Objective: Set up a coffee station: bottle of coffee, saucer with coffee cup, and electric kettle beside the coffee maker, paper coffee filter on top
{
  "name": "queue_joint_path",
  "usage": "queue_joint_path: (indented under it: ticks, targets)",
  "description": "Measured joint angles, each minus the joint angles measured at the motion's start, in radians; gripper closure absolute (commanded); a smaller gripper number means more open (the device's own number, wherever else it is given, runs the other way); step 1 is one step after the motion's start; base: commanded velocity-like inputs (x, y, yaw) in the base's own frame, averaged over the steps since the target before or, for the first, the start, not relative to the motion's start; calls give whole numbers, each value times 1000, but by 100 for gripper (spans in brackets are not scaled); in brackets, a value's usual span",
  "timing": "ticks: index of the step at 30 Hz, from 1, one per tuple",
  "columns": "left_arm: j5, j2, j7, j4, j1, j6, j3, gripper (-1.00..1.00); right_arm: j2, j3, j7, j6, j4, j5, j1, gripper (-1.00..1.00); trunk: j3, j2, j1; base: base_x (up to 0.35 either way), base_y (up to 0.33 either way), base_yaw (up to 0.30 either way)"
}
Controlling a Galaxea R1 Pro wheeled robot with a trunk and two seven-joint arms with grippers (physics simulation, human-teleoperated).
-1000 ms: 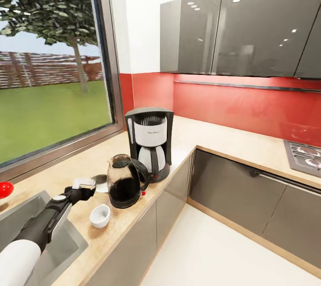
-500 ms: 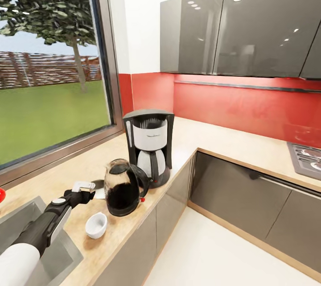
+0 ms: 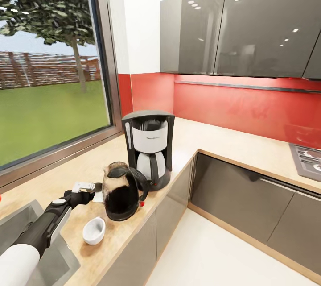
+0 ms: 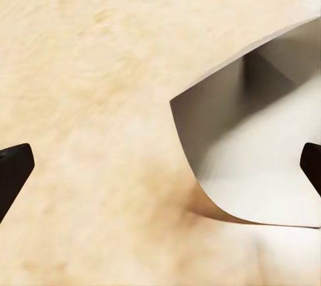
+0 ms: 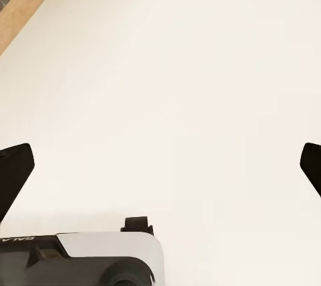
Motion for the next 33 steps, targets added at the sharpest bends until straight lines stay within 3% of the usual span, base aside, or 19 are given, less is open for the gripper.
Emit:
queue_joint_path:
  ticks: [14, 22, 33]
  targets:
    - [1, 0, 0, 2, 2, 0, -1, -100, 0, 0, 0, 0, 0, 0, 0, -100, 0, 0, 0, 73, 0, 0]
    - [0, 0, 2, 1, 41, 0, -1, -100, 0, 0, 0, 0, 0, 0, 0, -100, 0, 0, 0, 38, 0, 0]
    - [-1, 1, 3, 0, 43, 0, -1, -100, 0, 0, 0, 0, 0, 0, 0, -100, 0, 0, 0, 116, 0, 0]
